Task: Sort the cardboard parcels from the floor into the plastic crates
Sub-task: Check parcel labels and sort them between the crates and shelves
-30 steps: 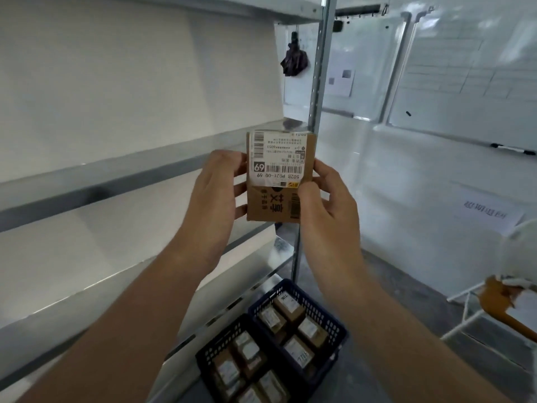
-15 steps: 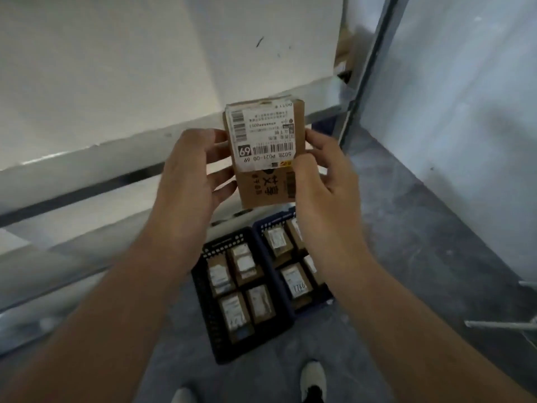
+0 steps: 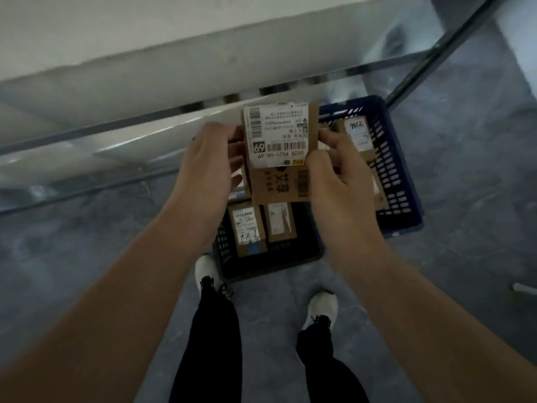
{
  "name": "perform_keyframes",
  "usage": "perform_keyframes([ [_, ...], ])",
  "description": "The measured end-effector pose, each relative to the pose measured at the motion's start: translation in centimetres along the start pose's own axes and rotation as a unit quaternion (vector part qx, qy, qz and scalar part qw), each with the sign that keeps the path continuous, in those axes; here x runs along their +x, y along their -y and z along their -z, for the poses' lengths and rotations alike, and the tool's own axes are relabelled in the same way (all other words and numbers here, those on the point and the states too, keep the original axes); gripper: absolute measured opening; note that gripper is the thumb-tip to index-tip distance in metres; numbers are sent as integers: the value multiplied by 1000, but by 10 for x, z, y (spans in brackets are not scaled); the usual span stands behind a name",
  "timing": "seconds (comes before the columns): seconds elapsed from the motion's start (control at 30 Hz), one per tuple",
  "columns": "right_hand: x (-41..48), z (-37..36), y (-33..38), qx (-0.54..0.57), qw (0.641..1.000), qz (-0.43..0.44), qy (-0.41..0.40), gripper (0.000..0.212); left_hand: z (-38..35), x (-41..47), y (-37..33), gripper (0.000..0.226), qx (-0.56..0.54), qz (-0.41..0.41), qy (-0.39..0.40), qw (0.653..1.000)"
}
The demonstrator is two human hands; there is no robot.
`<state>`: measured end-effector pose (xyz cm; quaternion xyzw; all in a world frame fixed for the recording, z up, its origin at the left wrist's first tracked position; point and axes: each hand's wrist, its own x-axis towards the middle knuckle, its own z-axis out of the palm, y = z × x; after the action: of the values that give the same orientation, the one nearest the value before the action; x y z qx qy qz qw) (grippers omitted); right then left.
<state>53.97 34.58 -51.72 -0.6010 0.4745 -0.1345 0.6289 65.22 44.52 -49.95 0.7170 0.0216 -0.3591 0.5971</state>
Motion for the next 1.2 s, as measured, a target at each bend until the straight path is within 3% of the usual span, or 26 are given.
perform_keyframes([
  [0.37,77,-55,-162,-40,994,-102,18,37,25,110,152,30,13,165,7,986],
  [0.67,120,-66,-260,-90,987,-134,4,37,11,165,243,33,32,227,41,973],
  [0.8,136,-65,-302,-113,984,-139,1,52,1,183,283,34,32,243,38,969],
  [1.07,158,-62,-365,-116,977,-174,-30,31,-17,211,346,33,41,277,41,959],
  [1.2,173,-63,-385,-134,974,-182,-21,32,-24,223,362,32,51,282,49,957],
])
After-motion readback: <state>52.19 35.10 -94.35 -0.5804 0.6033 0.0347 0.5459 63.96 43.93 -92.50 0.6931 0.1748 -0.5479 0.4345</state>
